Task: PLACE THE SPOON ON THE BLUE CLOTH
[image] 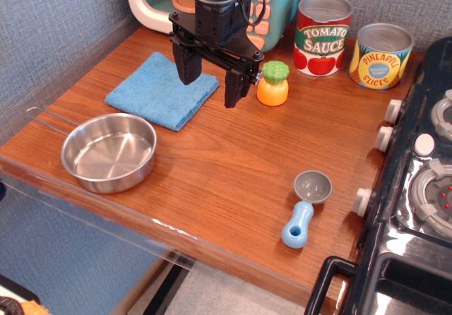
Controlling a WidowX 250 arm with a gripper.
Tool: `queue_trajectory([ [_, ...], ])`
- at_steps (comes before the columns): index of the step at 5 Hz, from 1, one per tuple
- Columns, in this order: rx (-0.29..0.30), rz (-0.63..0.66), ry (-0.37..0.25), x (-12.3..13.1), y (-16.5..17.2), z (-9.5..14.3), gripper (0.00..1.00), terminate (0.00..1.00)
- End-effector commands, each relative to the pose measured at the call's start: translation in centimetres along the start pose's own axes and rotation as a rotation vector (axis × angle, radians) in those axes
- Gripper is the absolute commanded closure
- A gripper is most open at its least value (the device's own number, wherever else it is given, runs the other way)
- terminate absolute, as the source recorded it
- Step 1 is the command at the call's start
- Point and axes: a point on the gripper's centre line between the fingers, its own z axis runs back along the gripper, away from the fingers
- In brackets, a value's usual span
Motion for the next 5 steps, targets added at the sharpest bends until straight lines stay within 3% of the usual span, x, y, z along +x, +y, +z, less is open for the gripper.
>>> queue_trajectory([
  [1,0.0,0.0,0.0,0.0,0.0,0.0,0.0,0.0],
  [2,0.026,-0.031,-0.026,-0.4,-1.5,0.3,0.0,0.0],
  [3,-0.007,-0.04,-0.038,-1.0,-3.5,0.4,0.0,0.0],
  [5,-0.101,-0.176,0.001,-4.1,-11.7,0.7,0.0,0.0],
])
